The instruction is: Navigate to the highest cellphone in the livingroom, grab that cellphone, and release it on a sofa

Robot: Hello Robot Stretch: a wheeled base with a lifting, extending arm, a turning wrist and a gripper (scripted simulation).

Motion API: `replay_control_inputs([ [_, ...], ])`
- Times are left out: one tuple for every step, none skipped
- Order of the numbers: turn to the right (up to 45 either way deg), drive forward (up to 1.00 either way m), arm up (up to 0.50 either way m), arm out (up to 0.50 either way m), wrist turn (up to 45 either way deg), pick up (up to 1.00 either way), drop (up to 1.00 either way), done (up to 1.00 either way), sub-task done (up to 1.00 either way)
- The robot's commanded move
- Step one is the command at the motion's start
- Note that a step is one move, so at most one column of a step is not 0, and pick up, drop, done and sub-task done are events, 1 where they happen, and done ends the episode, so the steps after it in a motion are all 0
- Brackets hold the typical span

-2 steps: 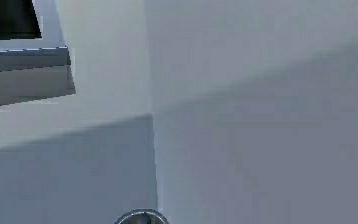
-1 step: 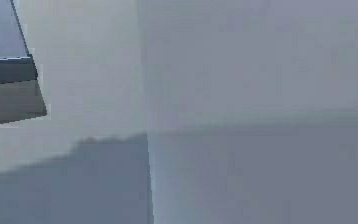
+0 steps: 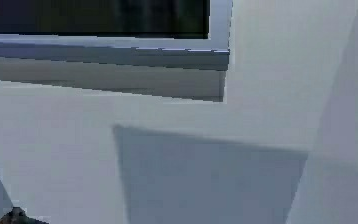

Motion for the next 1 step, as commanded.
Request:
replay_control_inputs([
  [-45.0, 0.00, 0.00, 0.00, 0.0, 0.00, 0.00, 0.00, 0.00],
])
